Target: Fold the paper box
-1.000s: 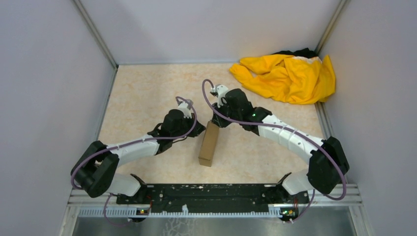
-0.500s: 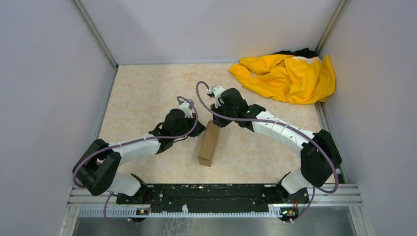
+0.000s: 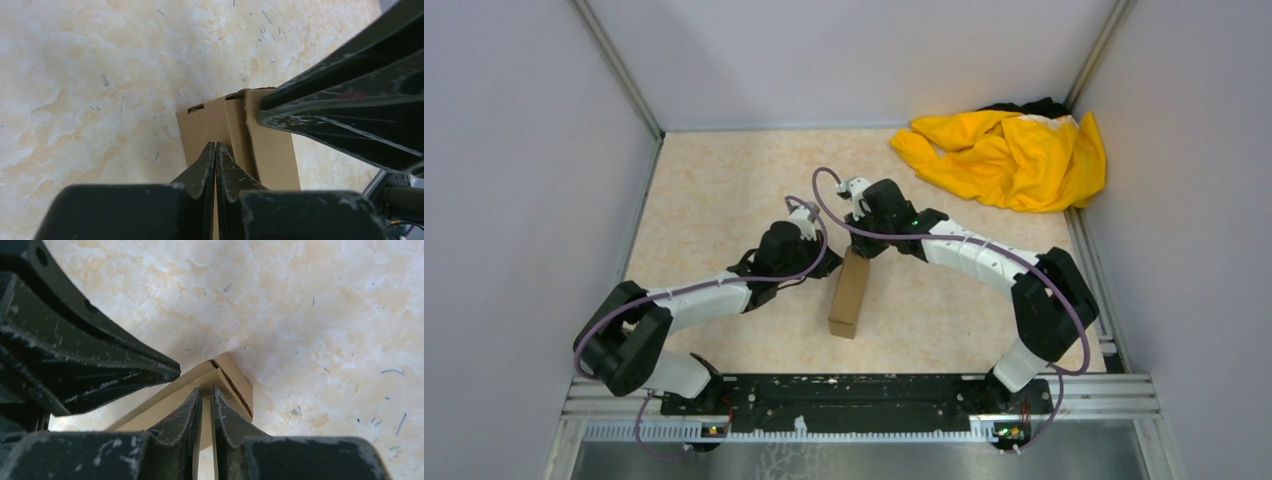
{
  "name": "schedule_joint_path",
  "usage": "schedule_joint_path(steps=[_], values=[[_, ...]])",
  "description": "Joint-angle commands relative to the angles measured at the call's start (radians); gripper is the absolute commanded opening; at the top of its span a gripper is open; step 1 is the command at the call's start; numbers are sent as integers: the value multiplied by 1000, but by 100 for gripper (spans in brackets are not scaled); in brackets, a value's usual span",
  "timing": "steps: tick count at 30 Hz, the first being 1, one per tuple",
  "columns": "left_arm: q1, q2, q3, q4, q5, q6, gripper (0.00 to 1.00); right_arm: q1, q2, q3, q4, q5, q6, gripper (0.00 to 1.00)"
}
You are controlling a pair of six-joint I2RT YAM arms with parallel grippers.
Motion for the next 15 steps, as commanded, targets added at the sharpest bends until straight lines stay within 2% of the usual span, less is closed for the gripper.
schedule_joint_path(steps=[1, 6, 15], values=[[-4, 14, 18, 48, 21, 7, 6, 0, 84, -13, 41, -10, 14, 11], [-4, 16, 12, 64, 31, 2, 5, 4, 77, -50, 57, -5, 38, 11], [-4, 2, -4, 72, 34, -3, 5, 3, 50, -16, 2, 17, 19, 11]])
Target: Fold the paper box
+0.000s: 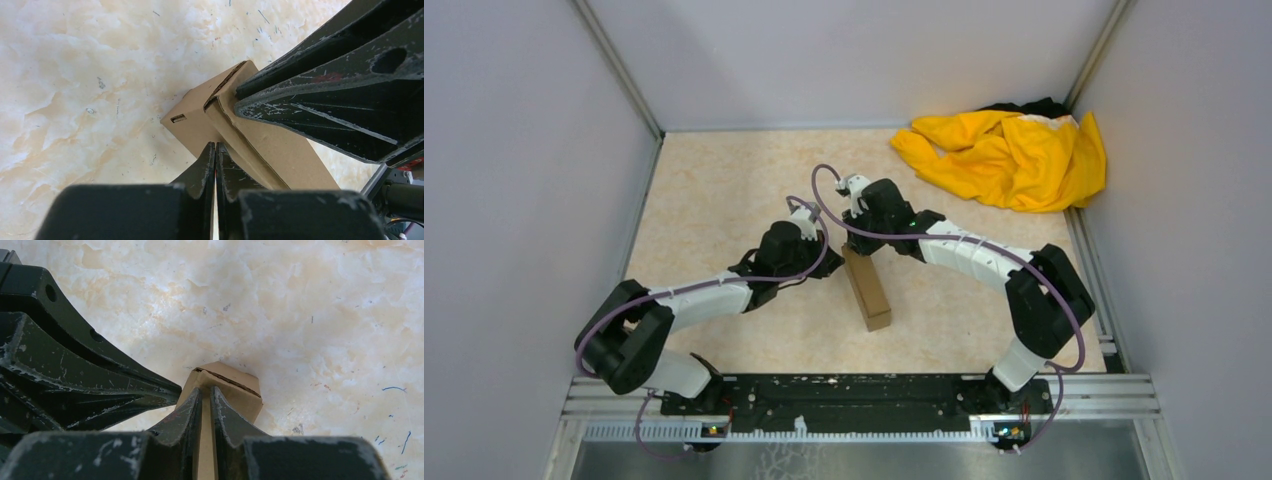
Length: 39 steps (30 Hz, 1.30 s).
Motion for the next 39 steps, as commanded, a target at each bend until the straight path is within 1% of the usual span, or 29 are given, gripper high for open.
schedule_joint_path(steps=[1, 9, 12, 16, 24, 27, 31, 35, 39], values=[[-4, -11, -3, 54, 21, -3, 5, 5, -8, -3, -95, 17, -3, 11], [-4, -15, -3, 50, 17, -2, 5, 4, -74, 84, -150, 52, -17, 12], [-4, -16, -2, 49, 15, -3, 5, 3, -76, 143, -191, 63, -33, 12], [-5, -21, 0, 46, 15, -2, 5, 4, -73, 168, -199, 66, -40, 12], [-5, -16, 6, 39, 14, -1, 5, 4, -25, 88, -121, 21, -25, 12], [-5, -7, 7, 44, 15, 0, 5, 4, 21, 28, -73, -13, -4, 12], [-5, 17, 10, 62, 23, -2, 5, 15, 78, -50, -51, -24, 22, 12], [-6, 24, 11, 68, 32, -4, 4, 16, 18, -104, -39, 2, 36, 12], [-7, 0, 6, 58, 28, -2, 4, 17, -55, -44, -105, 35, 14, 12]])
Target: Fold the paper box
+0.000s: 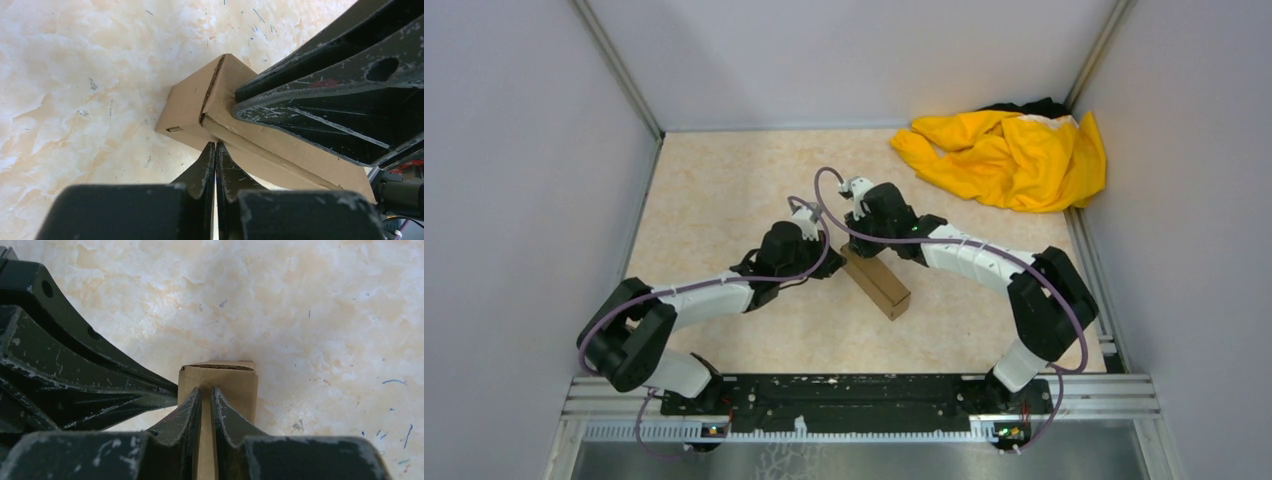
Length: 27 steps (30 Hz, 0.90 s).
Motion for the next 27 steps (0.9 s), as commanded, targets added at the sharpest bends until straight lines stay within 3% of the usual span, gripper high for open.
schedule_joint_path(steps=[1, 9, 17, 27], values=[[-5, -22, 3, 35, 13, -2, 4, 16, -57, 14, -165, 23, -5, 13], [-6, -90, -10, 3, 3, -1, 5, 15, -192, 109, -310, 65, -24, 17], [-14, -156, 29, -63, 31, -20, 6, 16, -367, -47, -419, 46, 36, 18], [-41, -66, 170, -108, 61, 7, 7, 20, -532, -133, -499, 24, 97, 17]])
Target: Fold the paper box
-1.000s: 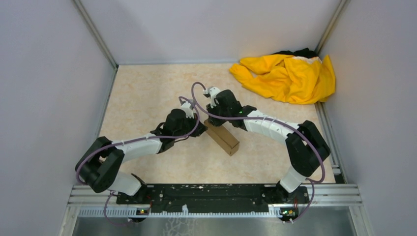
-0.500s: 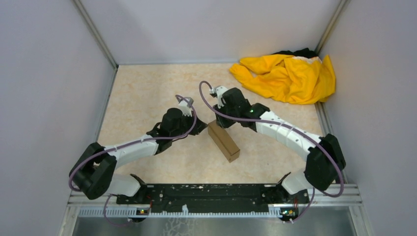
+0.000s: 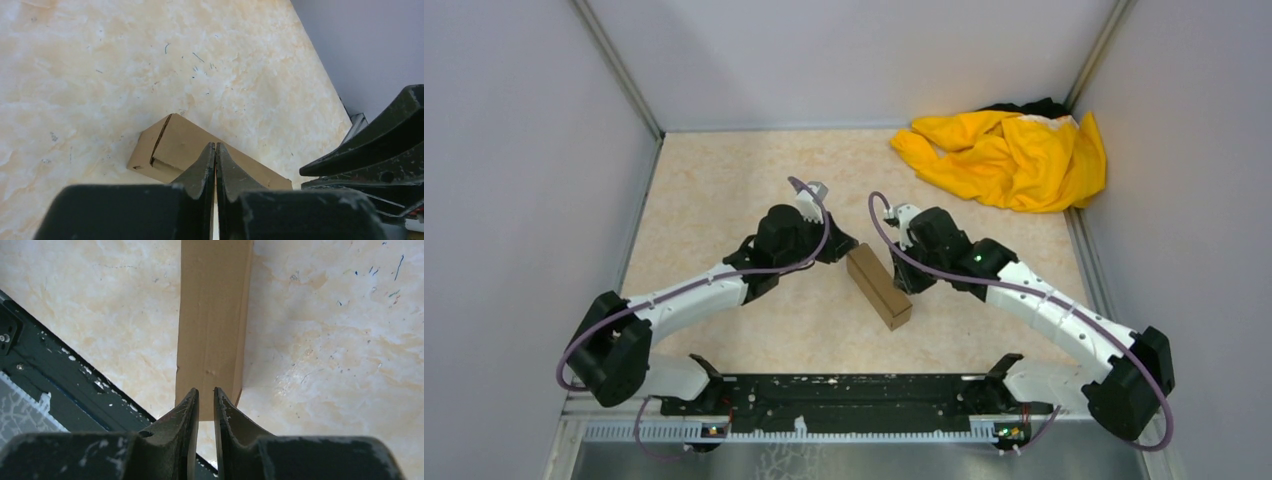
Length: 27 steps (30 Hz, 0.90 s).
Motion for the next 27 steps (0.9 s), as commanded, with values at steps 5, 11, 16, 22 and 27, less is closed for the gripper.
schedule_joint_path(steps=[5, 11, 16, 22, 27], values=[[-26, 89, 48, 19, 33, 11, 6, 42, -96, 5, -25, -6, 63, 16], [-40, 125, 18, 47, 27, -1, 6, 92, -106, -7, -14, 14, 101, 15], [-43, 139, 5, 55, 20, 2, 6, 116, -104, -51, 19, 38, 135, 14], [-43, 146, -9, 63, 15, 2, 6, 119, -108, -140, 50, 56, 182, 13], [-44, 160, -24, 83, 19, -1, 6, 160, -97, -234, 94, 85, 242, 12]])
